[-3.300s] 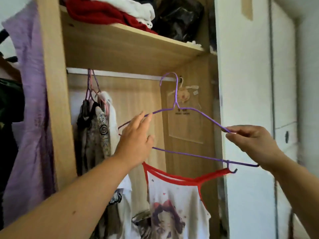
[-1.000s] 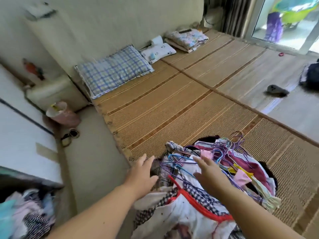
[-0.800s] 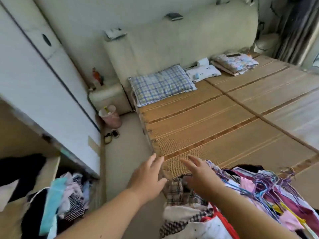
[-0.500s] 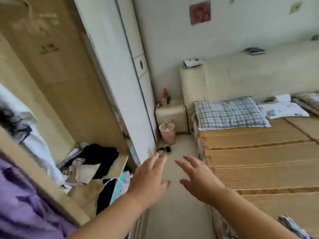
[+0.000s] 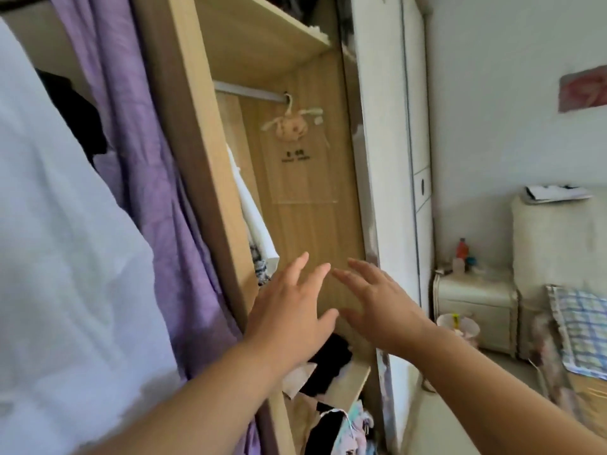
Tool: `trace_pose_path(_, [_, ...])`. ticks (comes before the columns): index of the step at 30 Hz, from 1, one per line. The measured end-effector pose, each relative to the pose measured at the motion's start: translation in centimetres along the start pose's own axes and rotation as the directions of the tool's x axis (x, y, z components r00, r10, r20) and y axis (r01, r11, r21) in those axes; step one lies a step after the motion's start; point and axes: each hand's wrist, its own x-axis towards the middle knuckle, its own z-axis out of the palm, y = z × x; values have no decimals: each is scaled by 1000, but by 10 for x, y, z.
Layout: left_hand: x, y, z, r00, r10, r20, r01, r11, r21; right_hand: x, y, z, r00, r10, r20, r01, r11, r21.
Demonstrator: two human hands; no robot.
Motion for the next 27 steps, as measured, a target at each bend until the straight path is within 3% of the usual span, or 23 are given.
trace_pose_path(6, [45,-20,-61,965,15,-260,25,988,151,98,-15,-10,970,-209,-124,219,973,72])
trace_pose_path(11, [90,-27,-103,874,27,-486,155,931,330,178,-10,-12,922,-352,-162,375,917,138])
trace_pose_path(20, [158,-36,-159,623,-89,-777,482,827,291,308,-20,-37,817,-509,-272,577,729,368])
trace_pose_path(27, [171,-38,-149,438,-181,-880,649,742,170,376,-58,-54,830,-498,-250,523,541,659])
